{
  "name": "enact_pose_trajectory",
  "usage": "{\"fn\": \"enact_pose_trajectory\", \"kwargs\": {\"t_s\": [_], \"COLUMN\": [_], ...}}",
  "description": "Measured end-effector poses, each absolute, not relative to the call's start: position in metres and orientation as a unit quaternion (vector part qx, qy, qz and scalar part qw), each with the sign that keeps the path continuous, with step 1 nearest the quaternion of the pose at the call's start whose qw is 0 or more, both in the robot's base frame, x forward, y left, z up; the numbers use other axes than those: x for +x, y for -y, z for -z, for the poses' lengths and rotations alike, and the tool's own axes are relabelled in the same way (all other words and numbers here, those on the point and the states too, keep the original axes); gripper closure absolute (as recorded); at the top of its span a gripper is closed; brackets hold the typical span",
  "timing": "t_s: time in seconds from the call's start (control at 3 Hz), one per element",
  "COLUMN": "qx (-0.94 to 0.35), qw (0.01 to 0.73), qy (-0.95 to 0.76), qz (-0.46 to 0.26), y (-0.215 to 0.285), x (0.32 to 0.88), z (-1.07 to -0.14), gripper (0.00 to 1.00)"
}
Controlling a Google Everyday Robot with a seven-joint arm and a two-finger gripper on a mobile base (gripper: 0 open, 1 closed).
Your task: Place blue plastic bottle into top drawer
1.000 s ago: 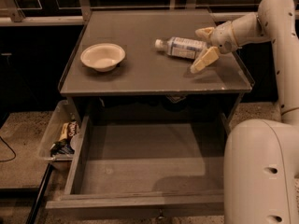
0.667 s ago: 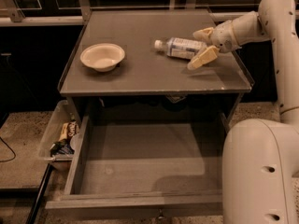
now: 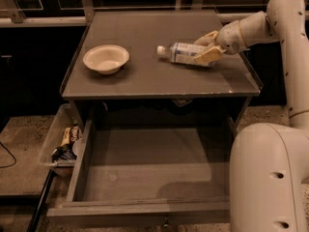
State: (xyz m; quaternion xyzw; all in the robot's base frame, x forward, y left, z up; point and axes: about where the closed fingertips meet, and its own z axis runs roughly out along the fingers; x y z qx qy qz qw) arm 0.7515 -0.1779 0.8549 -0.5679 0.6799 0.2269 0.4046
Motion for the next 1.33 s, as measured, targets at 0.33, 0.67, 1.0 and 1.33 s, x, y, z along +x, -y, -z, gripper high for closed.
{"fn": "enact_pose_trajectory", "kwargs": {"t_s": [0.33, 0.67, 1.0, 1.33], "qx": [-0.568, -0.568, -0.568, -0.586], "qw": [0.405, 0.405, 0.405, 0.392], "qy": [-0.680, -0.680, -0.680, -0.673], "qz": [-0.227, -0.227, -0.227, -0.223], "y": [0.178, 0.178, 0.178, 0.175], "x": [0.751, 0.751, 0.751, 0.739], "z": [-0.855, -0.855, -0.861, -0.866], "gripper": [0.89, 1.00, 1.00, 1.00]}}
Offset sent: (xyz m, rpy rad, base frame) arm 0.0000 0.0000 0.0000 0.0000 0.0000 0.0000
